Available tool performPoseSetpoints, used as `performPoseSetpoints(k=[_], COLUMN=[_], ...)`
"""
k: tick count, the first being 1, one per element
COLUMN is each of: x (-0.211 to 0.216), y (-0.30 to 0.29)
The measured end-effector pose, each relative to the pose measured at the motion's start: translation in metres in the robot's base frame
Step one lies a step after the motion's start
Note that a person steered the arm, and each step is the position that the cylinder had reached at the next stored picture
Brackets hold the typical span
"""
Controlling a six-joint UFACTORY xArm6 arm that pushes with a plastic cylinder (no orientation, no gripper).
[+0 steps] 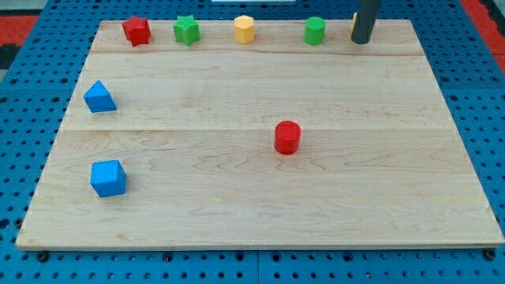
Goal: Move the green star a bit left and up
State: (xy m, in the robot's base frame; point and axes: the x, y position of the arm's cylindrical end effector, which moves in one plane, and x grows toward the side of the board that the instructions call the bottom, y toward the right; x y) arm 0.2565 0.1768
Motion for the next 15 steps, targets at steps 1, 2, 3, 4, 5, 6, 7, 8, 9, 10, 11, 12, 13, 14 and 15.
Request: performPoseSetpoints(k=[1,2,3,4,5,6,7,8,9,10,11,12,13,14,15], x=[-0.008,-0.027,-0.002,0.032,0.033,0.033,0.033,0.033,0.033,0.033,0.027,0.016,-0.013,-0.035,-0.026], y=[-0.035,-0.055,-0.055,-0.080,-0.105,-0.102,-0.104,-0.108,-0.114,-0.167,-0.205,-0.242,-0.265,-0.298,-0.284])
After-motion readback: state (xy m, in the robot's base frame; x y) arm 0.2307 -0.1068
